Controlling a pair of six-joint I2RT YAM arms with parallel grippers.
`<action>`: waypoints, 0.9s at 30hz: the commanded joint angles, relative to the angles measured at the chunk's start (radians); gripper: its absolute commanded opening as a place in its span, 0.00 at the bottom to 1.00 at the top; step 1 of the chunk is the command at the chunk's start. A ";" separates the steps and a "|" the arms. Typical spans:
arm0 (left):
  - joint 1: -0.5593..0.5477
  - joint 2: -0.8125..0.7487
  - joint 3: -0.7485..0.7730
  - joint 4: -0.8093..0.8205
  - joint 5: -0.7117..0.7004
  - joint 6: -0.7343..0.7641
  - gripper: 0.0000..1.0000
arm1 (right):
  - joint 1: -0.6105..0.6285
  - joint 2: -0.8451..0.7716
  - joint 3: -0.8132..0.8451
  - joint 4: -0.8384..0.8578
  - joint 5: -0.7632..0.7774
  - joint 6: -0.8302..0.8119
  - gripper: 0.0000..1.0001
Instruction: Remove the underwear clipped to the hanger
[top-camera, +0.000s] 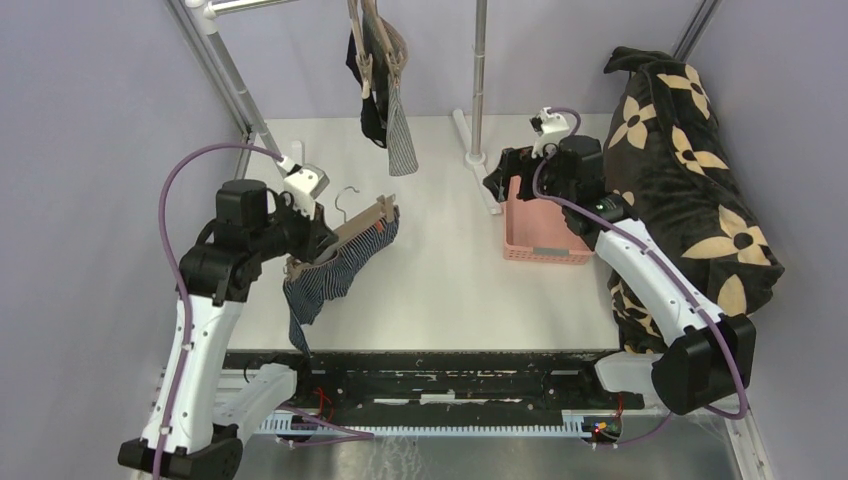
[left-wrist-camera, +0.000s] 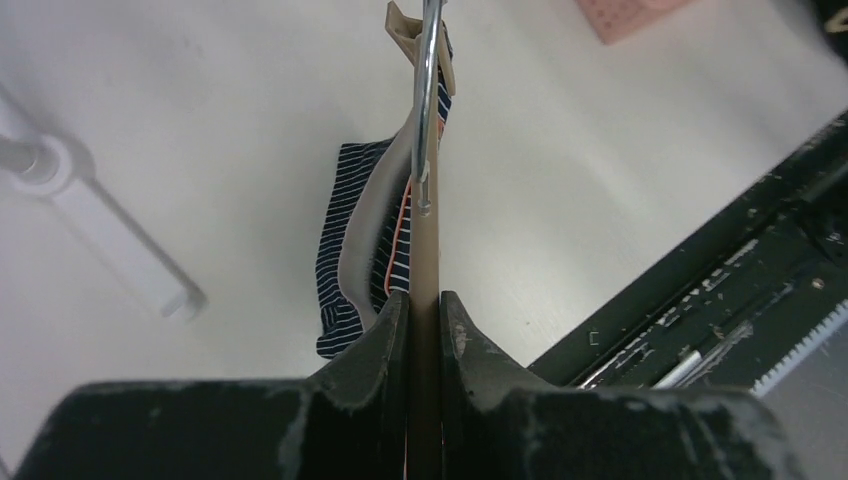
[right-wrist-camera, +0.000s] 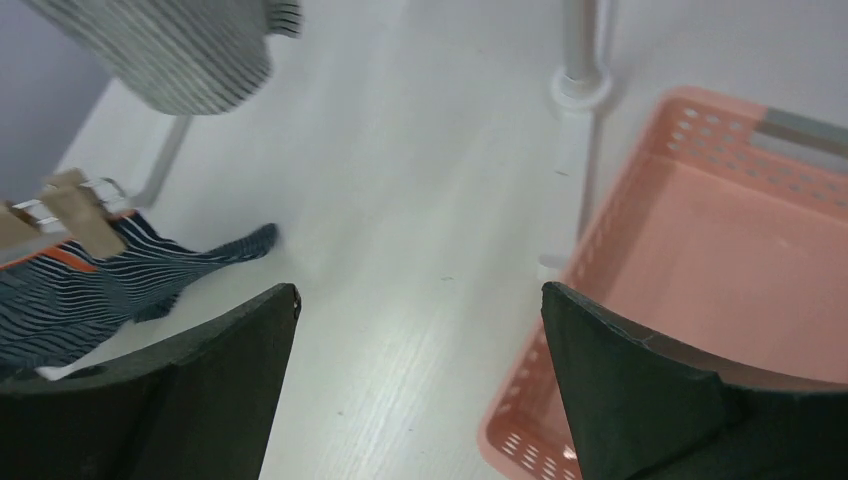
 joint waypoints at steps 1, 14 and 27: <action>-0.002 -0.079 -0.036 0.198 0.315 0.050 0.03 | 0.008 0.033 0.137 0.007 -0.331 -0.042 1.00; -0.002 -0.052 -0.166 0.555 0.648 -0.059 0.03 | 0.014 -0.012 0.194 0.049 -0.831 -0.032 1.00; -0.002 -0.040 -0.253 0.865 0.759 -0.253 0.03 | 0.030 0.017 0.191 0.158 -0.874 0.051 0.95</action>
